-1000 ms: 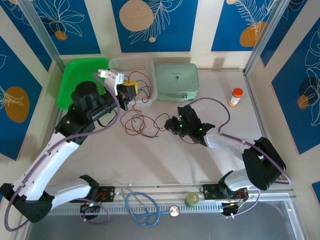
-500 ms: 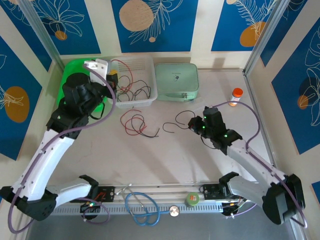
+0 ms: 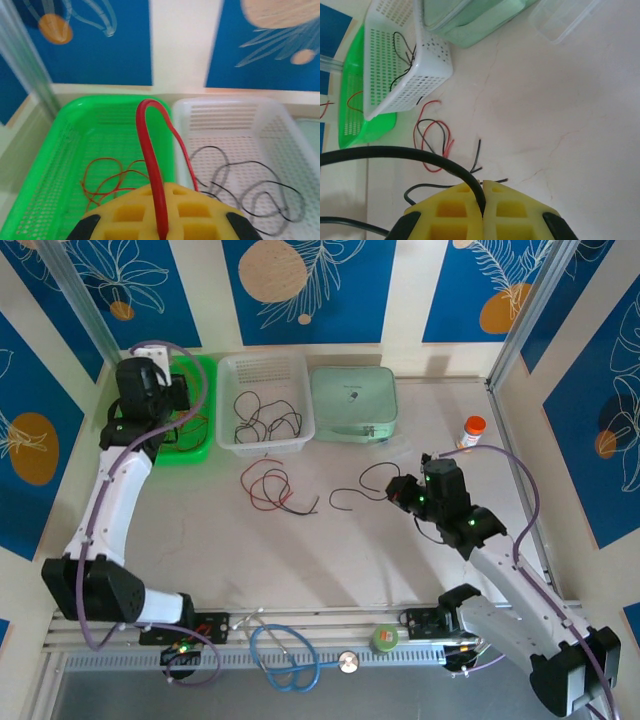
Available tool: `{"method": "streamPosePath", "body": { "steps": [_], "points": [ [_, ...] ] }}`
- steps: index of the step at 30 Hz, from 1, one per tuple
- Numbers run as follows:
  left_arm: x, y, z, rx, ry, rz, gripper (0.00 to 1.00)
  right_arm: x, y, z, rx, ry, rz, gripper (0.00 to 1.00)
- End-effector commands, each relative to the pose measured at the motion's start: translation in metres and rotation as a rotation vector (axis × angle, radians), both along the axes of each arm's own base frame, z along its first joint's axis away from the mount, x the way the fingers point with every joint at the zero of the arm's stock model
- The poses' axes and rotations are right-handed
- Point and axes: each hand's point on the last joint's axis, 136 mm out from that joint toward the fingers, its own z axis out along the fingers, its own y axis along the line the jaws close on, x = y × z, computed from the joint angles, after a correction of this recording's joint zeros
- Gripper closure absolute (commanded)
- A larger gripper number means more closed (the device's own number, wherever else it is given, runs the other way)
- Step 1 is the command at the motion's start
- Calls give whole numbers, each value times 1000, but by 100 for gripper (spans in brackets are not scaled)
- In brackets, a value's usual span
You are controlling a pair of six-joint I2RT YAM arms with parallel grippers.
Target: Untangle the cables
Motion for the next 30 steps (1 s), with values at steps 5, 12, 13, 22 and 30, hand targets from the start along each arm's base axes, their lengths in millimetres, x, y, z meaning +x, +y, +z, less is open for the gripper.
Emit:
{"method": "streamPosePath", "body": {
  "steps": [5,12,13,22,30],
  "points": [
    [45,61,-57,-95,46,131,100,-4,37,40,34,-72,125,100],
    [72,77,-137,-183,174,151,100,17,66,75,20,-148,184,100],
    [73,77,-148,-191,192,154,100,22,69,81,15,-160,190,100],
    [79,65,-210,-300,331,137,78,84,102,137,-43,-286,250,100],
    [69,68,-173,-230,331,135,21,152,132,151,-65,-317,323,100]
  ]
}}
